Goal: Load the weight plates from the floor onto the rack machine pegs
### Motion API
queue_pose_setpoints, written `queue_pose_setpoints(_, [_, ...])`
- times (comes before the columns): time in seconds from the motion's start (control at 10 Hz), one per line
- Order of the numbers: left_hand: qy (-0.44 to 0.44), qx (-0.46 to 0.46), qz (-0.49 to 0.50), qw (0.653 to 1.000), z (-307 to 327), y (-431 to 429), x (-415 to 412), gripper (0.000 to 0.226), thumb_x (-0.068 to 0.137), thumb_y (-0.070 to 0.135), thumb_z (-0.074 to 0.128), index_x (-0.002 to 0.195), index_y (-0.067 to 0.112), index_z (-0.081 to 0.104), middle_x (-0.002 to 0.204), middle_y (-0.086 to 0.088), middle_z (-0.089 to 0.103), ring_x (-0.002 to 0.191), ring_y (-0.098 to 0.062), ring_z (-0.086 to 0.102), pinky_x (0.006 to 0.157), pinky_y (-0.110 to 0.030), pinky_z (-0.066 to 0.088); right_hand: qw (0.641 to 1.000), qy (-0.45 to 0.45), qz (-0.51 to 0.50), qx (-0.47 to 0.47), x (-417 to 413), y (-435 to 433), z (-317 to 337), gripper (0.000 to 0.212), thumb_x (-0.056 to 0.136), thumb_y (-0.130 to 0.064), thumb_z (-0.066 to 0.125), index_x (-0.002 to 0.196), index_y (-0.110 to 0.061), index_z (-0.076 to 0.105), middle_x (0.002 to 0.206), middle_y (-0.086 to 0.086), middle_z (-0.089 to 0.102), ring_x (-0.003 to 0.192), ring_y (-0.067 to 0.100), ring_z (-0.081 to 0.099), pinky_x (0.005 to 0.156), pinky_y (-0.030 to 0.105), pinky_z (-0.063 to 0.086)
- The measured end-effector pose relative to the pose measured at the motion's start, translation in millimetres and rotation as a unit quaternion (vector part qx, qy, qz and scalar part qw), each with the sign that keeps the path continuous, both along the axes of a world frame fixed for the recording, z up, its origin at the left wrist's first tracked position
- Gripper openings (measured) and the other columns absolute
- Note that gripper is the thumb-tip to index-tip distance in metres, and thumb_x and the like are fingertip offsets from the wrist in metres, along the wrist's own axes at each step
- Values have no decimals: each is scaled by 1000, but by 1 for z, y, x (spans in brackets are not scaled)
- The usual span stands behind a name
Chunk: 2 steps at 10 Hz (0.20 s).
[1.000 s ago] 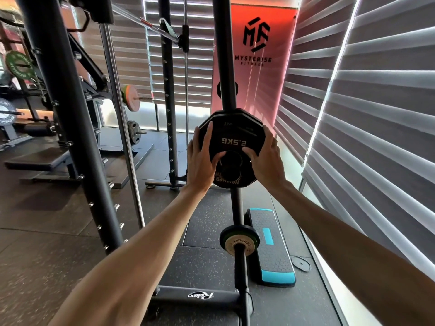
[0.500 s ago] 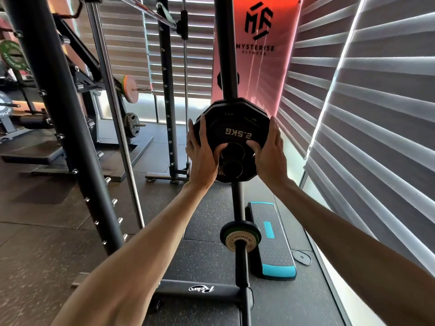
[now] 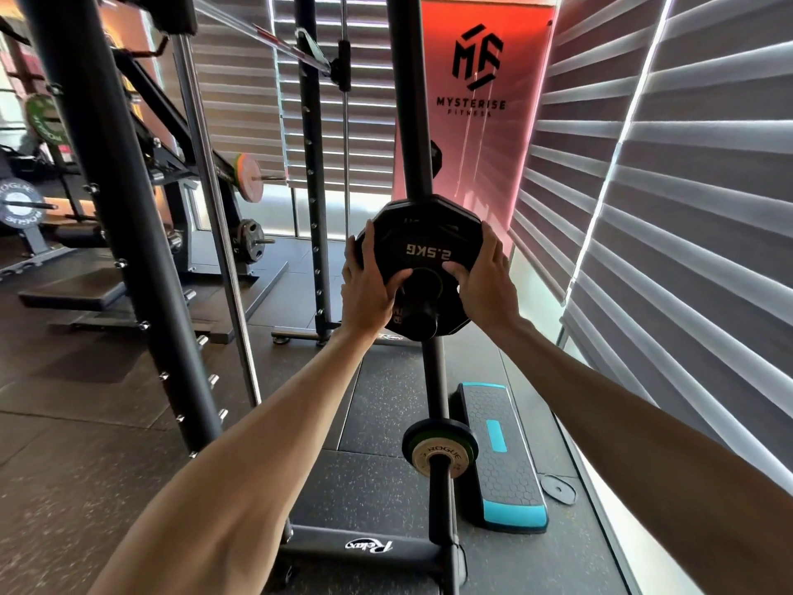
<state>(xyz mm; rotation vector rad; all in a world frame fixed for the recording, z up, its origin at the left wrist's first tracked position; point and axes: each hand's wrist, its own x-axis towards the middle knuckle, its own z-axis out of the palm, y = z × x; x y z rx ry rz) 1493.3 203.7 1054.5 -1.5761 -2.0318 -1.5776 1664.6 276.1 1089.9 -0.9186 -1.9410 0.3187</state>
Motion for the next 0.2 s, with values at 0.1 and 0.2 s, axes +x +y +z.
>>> queue_pose_setpoints(0.1, [9, -13, 15, 1000, 14, -6, -1, 85, 86, 61, 60, 152, 26, 19, 149, -12, 30, 128, -39, 45, 97, -61, 44, 1000, -23, 3, -20, 5, -3, 13, 75, 90, -36, 67, 149, -16, 24, 148, 9, 41, 133, 33, 42, 96, 52, 45])
queue_pose_setpoints(0.2, [29, 11, 56, 998, 43, -14, 2, 58, 94, 51, 54, 138, 15, 41, 137, -11, 44, 128, -30, 45, 104, -52, 38, 996, -86, -7, -12, 13, -10, 35, 67, 94, -49, 59, 145, -15, 31, 139, 14, 48, 127, 35, 47, 97, 51, 44])
